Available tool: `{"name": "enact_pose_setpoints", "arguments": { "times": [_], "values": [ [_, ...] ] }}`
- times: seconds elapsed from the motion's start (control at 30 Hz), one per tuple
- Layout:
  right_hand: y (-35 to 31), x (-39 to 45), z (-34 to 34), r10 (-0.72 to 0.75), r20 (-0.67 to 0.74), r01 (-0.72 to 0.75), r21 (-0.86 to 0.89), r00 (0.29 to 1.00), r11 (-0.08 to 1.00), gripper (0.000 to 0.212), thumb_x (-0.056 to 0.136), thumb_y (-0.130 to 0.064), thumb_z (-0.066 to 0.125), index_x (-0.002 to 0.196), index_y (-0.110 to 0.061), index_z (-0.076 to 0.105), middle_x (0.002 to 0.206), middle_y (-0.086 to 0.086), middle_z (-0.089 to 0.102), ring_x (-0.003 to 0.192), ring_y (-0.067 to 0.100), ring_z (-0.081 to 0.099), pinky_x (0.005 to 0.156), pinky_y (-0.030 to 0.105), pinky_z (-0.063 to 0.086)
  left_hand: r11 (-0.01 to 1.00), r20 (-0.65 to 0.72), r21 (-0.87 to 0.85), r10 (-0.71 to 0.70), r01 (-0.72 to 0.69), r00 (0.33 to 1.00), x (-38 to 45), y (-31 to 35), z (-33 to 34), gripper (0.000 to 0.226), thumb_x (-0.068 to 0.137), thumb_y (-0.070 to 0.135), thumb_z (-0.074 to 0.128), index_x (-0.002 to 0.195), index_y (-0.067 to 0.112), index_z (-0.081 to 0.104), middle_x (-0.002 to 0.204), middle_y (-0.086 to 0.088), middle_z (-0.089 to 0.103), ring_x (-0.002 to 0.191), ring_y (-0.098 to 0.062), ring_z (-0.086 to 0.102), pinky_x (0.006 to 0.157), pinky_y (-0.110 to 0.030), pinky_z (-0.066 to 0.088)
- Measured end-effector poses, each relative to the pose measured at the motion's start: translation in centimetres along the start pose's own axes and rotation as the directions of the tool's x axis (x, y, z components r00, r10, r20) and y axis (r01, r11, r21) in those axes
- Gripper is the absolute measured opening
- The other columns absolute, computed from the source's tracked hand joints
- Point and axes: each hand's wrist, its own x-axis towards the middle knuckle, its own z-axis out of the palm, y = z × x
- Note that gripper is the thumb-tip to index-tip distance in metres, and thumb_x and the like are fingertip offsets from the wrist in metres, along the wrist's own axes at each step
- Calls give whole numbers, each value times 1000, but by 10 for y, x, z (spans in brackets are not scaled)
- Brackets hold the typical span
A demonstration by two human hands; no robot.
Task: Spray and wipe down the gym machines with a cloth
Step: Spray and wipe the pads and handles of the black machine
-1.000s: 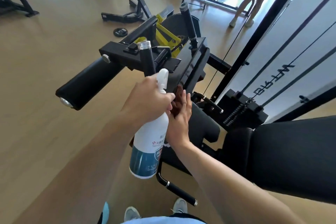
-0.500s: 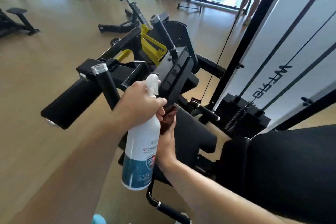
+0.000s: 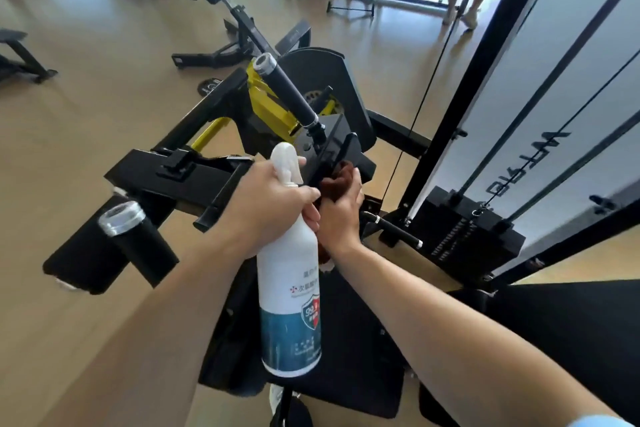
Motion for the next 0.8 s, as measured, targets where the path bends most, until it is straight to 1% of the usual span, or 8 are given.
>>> {"name": "enact_pose_setpoints", "arguments": {
  "times": [0.13, 0.27, 0.43, 0.5, 0.57, 0.63, 0.7, 0.8],
  "values": [
    [-36, 70, -10, 25, -65, -28, -44, 998, 999, 70, 101, -20, 45, 164, -32, 17, 163, 9, 28, 143, 37, 39, 118, 60, 35, 990, 100, -88, -101, 110, 990, 13, -17, 5, 35, 93, 5, 66, 128, 5, 60, 73, -14, 76, 70, -28, 77, 75, -38, 63],
    [-47, 109, -11, 87, -88, -93, -66, 992, 993, 82, 89, -33, 49, 157, -46, 5, 154, 11, 45, 123, 37, 60, 100, 61, 53, 985, 128, -110, -120, 134, 985, 20, -25, 9, 35, 92, 4, 65, 127, 8, 59, 71, -13, 76, 70, -30, 77, 78, -41, 63],
    [-36, 63, -16, -6, -187, 7, 5, 982, 1000, 31, 93, -47, 61, 122, -42, 51, 128, 12, 62, 104, 25, 70, 76, 38, 65, 990, 75, -77, -108, 114, 991, 13, -25, 7, 17, 91, 5, 66, 107, -2, 70, 77, -2, 78, 67, -22, 76, 76, -33, 58],
    [-22, 24, -20, -88, -140, 82, -51, 986, 995, 30, 95, -44, 55, 124, -46, 61, 128, 7, 67, 108, 26, 70, 85, 44, 63, 991, 42, -85, -102, 106, 994, 7, -23, 4, 18, 91, 4, 67, 107, -2, 71, 78, 1, 77, 67, -21, 76, 75, -31, 56],
    [-4, -22, -23, -152, -22, 148, -106, 988, 983, 48, 95, -40, 55, 142, -50, 54, 151, -1, 56, 132, 22, 59, 107, 46, 52, 989, 2, -106, -99, 99, 995, 2, -24, 1, 23, 92, 4, 66, 114, -3, 67, 79, 2, 77, 68, -21, 76, 75, -31, 58],
    [10, -53, -24, -170, 79, 176, -72, 982, 982, 63, 100, -23, 58, 154, -49, 41, 169, -17, 27, 149, 5, 34, 118, 32, 36, 991, -48, -104, -85, 80, 995, -2, -26, -1, 22, 91, 5, 67, 110, -6, 68, 82, 7, 77, 68, -21, 76, 81, -37, 59],
    [7, -50, -21, -166, 98, 171, -41, 981, 984, 73, 101, -6, 55, 159, -46, 35, 171, -20, 12, 151, 2, 22, 120, 27, 29, 992, -82, -109, -76, 67, 994, -8, -26, -1, 26, 91, 5, 67, 115, -4, 67, 82, 5, 78, 68, -22, 76, 81, -39, 59],
    [-12, -12, -14, -123, 68, 128, -78, 990, 989, 79, 97, 6, 47, 162, -37, 31, 174, -10, 6, 155, 18, 22, 114, 22, 28, 994, -103, -100, -46, 36, 994, -23, -24, -1, 39, 92, 5, 66, 129, 16, 62, 72, -7, 76, 67, -22, 76, 79, -36, 59]
  ]
}}
